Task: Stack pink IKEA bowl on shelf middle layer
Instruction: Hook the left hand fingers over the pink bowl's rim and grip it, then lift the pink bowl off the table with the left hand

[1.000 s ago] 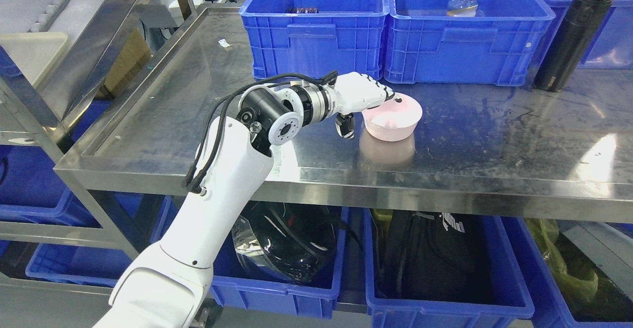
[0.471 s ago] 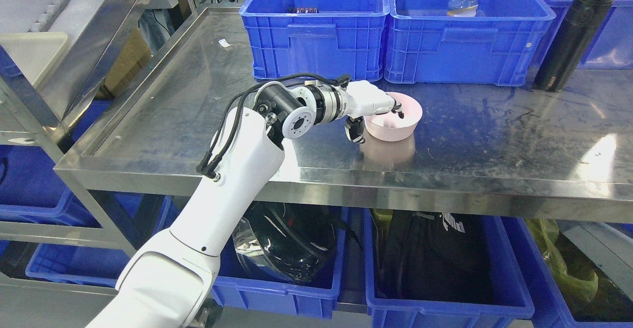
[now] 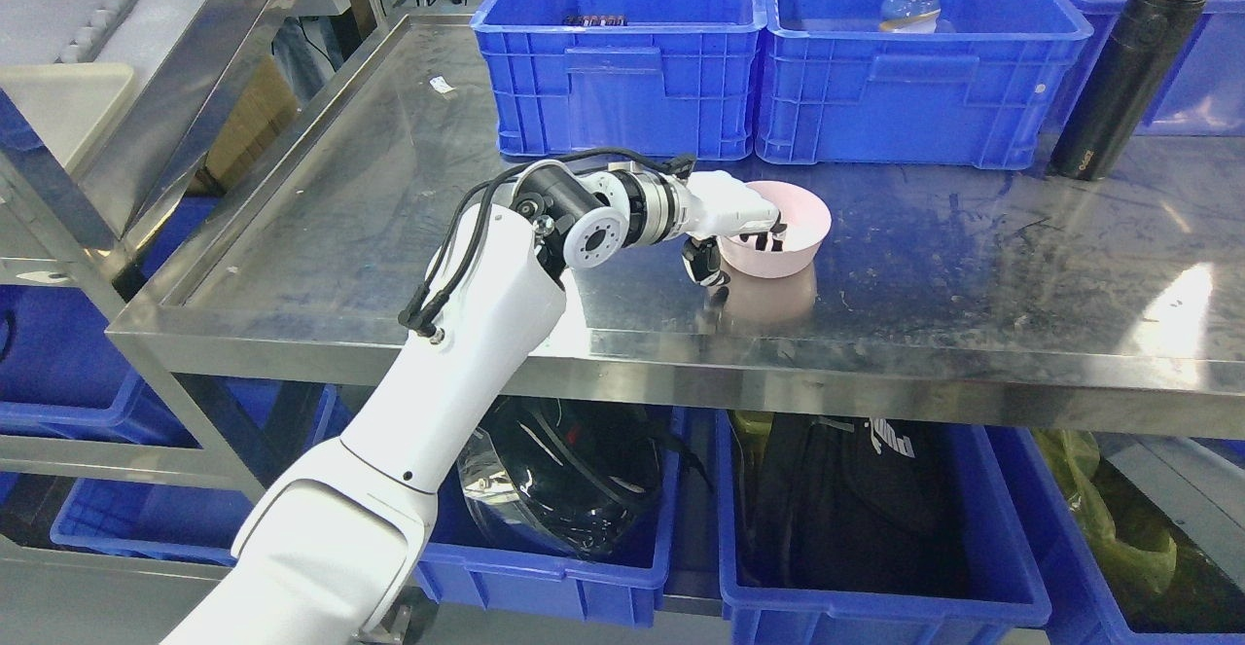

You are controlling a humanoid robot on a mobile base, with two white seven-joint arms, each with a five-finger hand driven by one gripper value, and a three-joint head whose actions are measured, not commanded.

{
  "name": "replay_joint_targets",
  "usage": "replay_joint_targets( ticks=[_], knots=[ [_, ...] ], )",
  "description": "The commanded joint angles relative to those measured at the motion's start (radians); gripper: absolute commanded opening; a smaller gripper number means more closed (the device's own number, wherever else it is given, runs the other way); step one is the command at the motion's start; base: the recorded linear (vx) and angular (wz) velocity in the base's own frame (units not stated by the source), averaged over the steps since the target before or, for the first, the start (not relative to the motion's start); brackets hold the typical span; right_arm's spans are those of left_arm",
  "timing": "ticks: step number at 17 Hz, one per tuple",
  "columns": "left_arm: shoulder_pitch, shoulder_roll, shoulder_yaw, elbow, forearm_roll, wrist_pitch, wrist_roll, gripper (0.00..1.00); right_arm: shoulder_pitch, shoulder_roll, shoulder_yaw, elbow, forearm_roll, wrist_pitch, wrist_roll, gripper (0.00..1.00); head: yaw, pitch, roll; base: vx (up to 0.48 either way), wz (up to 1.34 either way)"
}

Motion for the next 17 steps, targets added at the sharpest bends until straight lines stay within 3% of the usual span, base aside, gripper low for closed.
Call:
replay_joint_targets(
  ticks=[1,4,8,9,12,14,17],
  knots=[
    [-0.006,0.010,0.034,0.068,0.079,-0.062,-0.001,0.02,0.005,-0.017,0.000,-0.017,0.000,0.000,0.000,1.00,0.0000,0.000,0.000,0.000,0.00],
    [-0.006,0.010,0.168,0.052,0.105,-0.085,-0.001,0.00,0.005,-0.017,0.000,-0.017,0.000,0.000,0.000,1.00,0.0000,0.000,0.000,0.000,0.00],
    [0.005,0.010,0.386,-0.088,0.272,-0.192,0.045,0.02,0.005,-0.017,0.000,-0.017,0.000,0.000,0.000,1.00,0.0000,0.000,0.000,0.000,0.00],
    [0.009,0.010,0.431,-0.101,0.313,-0.233,0.045,0.02,0.005,-0.017,0.000,-0.017,0.000,0.000,0.000,1.00,0.0000,0.000,0.000,0.000,0.00],
    [0.037,0.010,0.543,-0.112,0.494,-0.494,0.004,0.01,0.003,-0.017,0.000,-0.017,0.000,0.000,0.000,1.00,0.0000,0.000,0.000,0.000,0.00],
    [0.098,0.010,0.566,-0.217,0.599,-0.494,-0.029,0.01,0.005,-0.017,0.000,-0.017,0.000,0.000,0.000,1.00,0.0000,0.000,0.000,0.000,0.00],
    [0.180,0.010,0.563,-0.300,0.616,-0.494,-0.027,0.01,0.003,-0.017,0.000,-0.017,0.000,0.000,0.000,1.00,0.0000,0.000,0.000,0.000,0.00]
  ],
)
